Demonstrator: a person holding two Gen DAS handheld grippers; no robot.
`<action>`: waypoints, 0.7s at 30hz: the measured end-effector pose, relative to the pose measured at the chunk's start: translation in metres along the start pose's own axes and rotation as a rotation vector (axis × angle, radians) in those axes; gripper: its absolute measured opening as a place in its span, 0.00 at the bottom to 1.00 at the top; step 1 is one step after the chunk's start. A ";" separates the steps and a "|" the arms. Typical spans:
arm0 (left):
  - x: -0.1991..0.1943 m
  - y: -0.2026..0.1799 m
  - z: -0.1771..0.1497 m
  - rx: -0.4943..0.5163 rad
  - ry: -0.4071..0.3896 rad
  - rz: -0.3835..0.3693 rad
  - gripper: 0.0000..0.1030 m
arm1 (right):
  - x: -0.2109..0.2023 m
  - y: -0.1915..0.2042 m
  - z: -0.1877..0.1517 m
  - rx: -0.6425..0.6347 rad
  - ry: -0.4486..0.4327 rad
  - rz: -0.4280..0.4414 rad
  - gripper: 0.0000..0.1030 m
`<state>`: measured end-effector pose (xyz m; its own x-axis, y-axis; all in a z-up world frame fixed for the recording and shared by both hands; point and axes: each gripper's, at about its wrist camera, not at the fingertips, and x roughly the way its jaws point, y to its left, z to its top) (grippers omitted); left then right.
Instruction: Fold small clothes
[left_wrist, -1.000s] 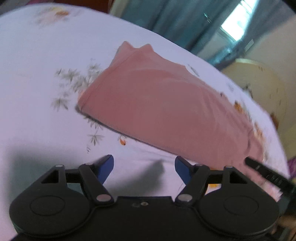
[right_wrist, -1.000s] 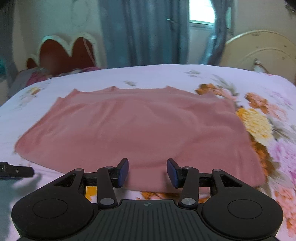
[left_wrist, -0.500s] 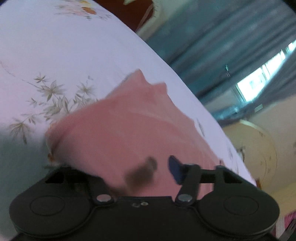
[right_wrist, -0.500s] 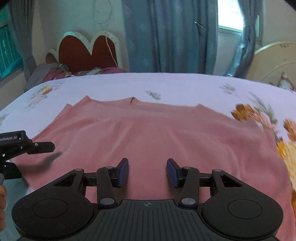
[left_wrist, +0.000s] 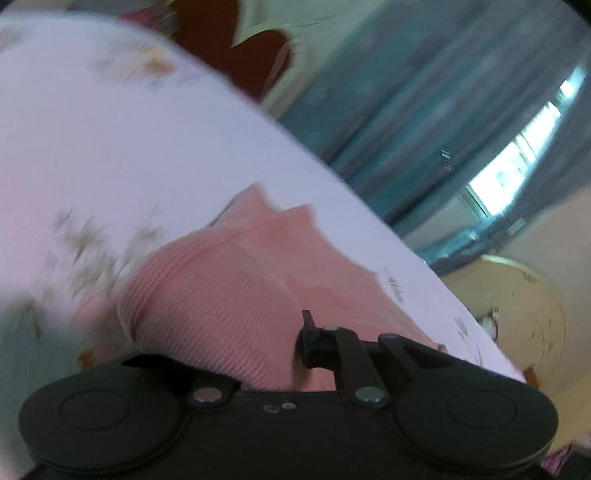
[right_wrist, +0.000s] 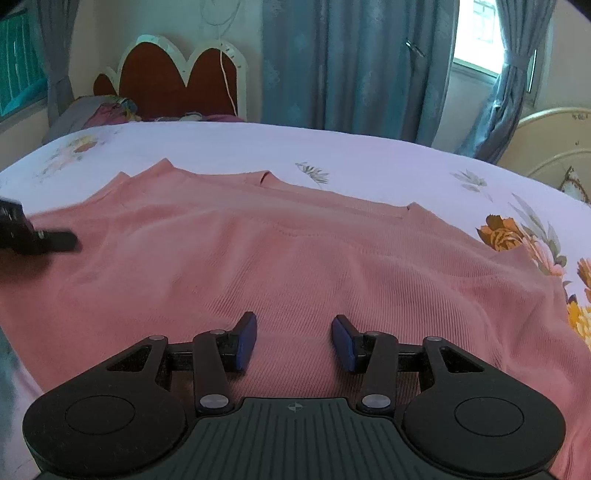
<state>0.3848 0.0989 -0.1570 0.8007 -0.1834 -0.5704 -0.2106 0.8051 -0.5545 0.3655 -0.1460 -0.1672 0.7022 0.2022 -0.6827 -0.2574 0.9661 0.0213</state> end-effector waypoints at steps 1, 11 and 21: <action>-0.003 -0.009 0.003 0.041 -0.008 -0.007 0.11 | 0.000 0.000 0.002 0.007 0.003 0.005 0.44; -0.007 -0.143 -0.017 0.490 -0.015 -0.178 0.11 | -0.050 -0.061 0.000 0.209 -0.052 0.011 0.44; 0.024 -0.238 -0.173 0.886 0.292 -0.386 0.13 | -0.130 -0.182 -0.064 0.461 -0.094 -0.176 0.44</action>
<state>0.3575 -0.1947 -0.1437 0.5324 -0.5556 -0.6386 0.6219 0.7685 -0.1502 0.2784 -0.3582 -0.1295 0.7705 0.0225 -0.6370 0.1759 0.9531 0.2464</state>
